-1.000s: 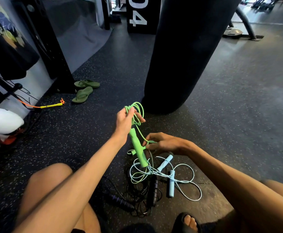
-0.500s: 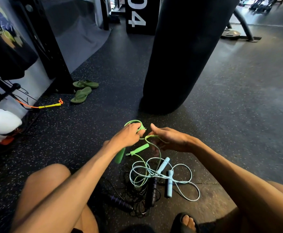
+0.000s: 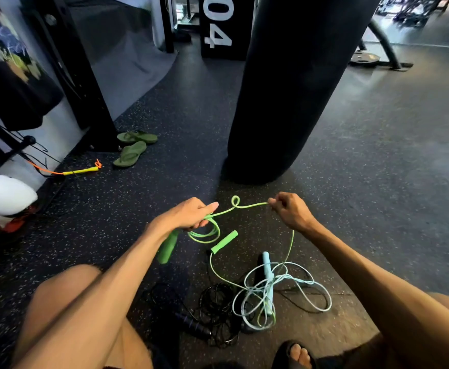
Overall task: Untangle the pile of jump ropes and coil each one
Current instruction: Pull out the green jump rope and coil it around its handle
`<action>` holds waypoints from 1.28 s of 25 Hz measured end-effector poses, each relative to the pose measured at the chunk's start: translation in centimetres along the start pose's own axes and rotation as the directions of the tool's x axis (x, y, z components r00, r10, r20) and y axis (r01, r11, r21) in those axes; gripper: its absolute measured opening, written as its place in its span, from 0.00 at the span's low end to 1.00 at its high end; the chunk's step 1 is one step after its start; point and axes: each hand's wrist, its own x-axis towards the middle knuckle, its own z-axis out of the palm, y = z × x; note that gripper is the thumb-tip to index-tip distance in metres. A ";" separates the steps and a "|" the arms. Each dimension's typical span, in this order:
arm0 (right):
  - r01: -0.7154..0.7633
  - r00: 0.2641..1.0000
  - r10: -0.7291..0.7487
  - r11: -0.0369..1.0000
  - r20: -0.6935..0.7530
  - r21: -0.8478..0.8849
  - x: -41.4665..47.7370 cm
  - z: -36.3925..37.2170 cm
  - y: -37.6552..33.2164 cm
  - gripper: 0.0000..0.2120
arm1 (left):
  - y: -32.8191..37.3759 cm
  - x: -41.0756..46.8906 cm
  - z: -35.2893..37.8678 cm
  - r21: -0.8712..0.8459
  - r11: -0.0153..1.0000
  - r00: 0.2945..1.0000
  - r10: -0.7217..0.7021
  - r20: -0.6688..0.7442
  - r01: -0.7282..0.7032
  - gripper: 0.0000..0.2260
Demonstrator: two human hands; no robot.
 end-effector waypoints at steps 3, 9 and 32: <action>-0.018 0.996 0.016 1.000 -0.091 -0.021 -0.1 0.0 -0.3 0.17 | 0.6 -0.8 -0.1 -0.286 0.958 0.983 0.068 0.171 -0.016 0.28; -0.106 0.945 0.132 0.989 -0.299 0.105 0.8 -2.8 0.9 0.20 | 0.5 -2.1 -2.5 -0.647 0.756 0.971 0.216 0.100 -0.101 0.24; 0.399 0.884 -0.385 0.917 0.267 0.002 -4.0 4.3 -5.5 0.06 | 3.6 1.1 1.2 -0.769 0.423 0.852 0.012 -0.524 -0.479 0.09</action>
